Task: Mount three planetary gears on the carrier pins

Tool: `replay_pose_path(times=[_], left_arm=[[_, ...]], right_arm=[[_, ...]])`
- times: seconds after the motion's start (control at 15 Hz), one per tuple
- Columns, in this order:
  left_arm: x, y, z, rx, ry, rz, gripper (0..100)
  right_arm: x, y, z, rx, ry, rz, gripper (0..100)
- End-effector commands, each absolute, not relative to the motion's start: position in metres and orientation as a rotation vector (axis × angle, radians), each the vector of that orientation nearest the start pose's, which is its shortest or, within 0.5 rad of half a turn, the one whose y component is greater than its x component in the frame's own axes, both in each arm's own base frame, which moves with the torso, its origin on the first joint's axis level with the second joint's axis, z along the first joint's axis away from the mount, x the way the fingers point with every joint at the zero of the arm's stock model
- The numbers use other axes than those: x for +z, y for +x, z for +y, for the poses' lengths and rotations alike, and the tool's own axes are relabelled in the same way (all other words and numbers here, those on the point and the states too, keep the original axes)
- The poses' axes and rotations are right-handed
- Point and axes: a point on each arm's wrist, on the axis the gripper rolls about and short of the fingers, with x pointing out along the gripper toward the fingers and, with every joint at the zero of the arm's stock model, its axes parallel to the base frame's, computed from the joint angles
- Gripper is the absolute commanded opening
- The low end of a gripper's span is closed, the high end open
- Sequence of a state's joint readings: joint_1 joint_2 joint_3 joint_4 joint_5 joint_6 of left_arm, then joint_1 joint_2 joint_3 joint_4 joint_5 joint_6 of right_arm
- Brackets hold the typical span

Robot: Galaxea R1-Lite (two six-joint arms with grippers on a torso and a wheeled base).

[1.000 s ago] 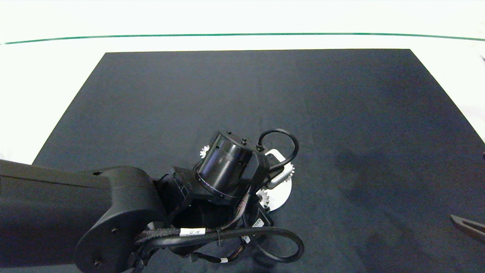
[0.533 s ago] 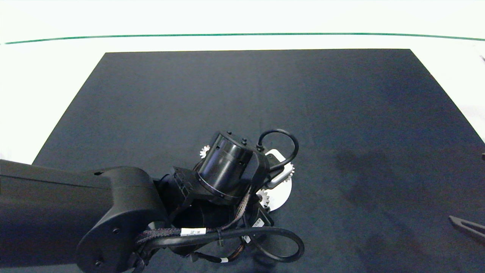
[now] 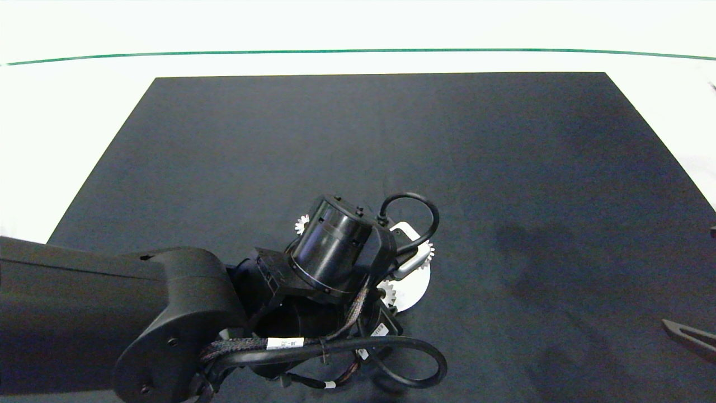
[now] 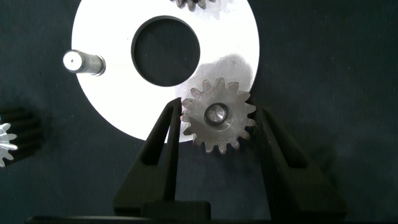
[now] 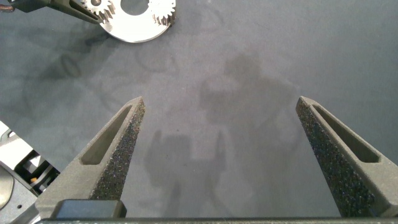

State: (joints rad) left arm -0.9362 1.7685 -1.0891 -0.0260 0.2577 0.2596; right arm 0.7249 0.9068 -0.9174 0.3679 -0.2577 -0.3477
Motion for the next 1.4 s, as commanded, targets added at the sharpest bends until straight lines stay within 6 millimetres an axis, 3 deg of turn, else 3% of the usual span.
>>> replay_pose_path(times=[0.07, 0.13, 0.2, 0.8, 0.87, 1.13, 1.4], left_arm=[[0.181, 0.195, -0.257, -0.729, 0.621, 0.465, 7], [0.181, 0.195, -0.257, -0.731, 0.622, 0.464, 7], [0.181, 0.195, -0.257, -0.729, 0.62, 0.463, 100], [0.184, 0.195, -0.257, -0.691, 0.619, 0.441, 100], [0.199, 0.191, -0.252, -0.689, 0.589, 0.407, 100], [0.219, 0.183, -0.234, -0.667, 0.534, 0.385, 100], [0.233, 0.195, -0.209, -0.559, 0.399, 0.401, 100]], right_arm=[[0.278, 0.067, 0.052, 0.514, -0.512, 0.238, 100], [0.278, 0.067, 0.052, 0.515, -0.513, 0.239, 100], [0.278, 0.067, 0.052, 0.515, -0.513, 0.239, 100], [0.278, 0.066, 0.051, 0.514, -0.51, 0.234, 100], [0.278, 0.066, 0.051, 0.514, -0.51, 0.232, 100], [0.278, 0.067, 0.051, 0.515, -0.511, 0.235, 100], [0.278, 0.067, 0.052, 0.515, -0.515, 0.236, 100]])
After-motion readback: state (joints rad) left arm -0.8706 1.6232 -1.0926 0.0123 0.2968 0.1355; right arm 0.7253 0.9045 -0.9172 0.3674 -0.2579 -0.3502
